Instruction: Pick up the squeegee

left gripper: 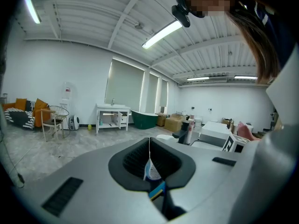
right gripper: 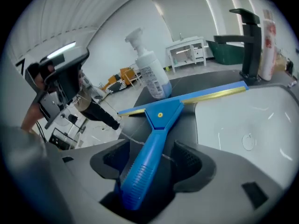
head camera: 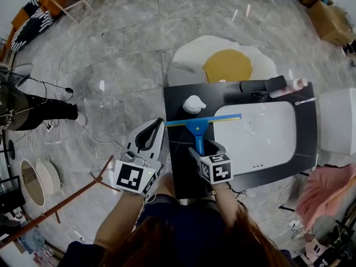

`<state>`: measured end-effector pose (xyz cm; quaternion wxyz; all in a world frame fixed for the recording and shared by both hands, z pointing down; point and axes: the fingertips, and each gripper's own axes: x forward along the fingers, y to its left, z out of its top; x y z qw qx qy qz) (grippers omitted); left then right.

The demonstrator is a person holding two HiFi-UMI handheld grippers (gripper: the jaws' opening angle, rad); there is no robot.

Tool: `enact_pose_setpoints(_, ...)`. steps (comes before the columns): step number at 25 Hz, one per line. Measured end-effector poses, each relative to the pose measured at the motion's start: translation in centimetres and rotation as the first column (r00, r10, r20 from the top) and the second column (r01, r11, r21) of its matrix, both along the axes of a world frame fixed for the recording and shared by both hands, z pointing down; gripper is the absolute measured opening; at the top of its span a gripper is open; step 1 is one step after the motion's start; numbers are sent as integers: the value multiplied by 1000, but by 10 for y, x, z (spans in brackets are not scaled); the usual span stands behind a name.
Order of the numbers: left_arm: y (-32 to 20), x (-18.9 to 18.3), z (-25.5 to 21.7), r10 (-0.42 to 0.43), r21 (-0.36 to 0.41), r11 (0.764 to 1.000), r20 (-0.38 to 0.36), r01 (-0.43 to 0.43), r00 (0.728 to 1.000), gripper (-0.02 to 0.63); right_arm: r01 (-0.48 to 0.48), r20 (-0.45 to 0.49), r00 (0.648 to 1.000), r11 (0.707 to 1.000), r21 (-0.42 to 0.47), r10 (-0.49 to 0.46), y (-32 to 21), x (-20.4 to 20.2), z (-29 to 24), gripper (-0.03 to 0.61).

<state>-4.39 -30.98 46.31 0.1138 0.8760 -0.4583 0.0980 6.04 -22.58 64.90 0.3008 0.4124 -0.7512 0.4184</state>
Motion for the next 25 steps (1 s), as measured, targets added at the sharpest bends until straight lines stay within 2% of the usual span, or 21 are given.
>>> enact_pose_setpoints(3,2,-4,0,1,2,1000,1,-1,1000,20,105,-149,984,994,27,-100,2,-1,8,311)
enact_pose_setpoints(7,4,-11,-1,-2,4,1000,-3,2,1000,20,110,-202,974,993,43,-99,1,3,11,278)
enact_pose_setpoints(10,7,-15,-1,-6,7,1000,-5,6,1000,20,107,-227,969,993,47,-94,3,6,11,219)
enact_pose_setpoints(12,9,-17,-3,-8,9,1000,-4,8,1000,20,99,-230,970,994,55,-84,3,8,11,173)
enact_pose_setpoints(18,12,-28,-9,-22,26,999,-3,23,1000,20,50,-159,987,995,92,-34,0,16,0,160)
enact_pose_setpoints(25,18,-40,-21,-47,58,997,-3,48,999,20,-33,-69,997,995,91,40,13,32,-7,158)
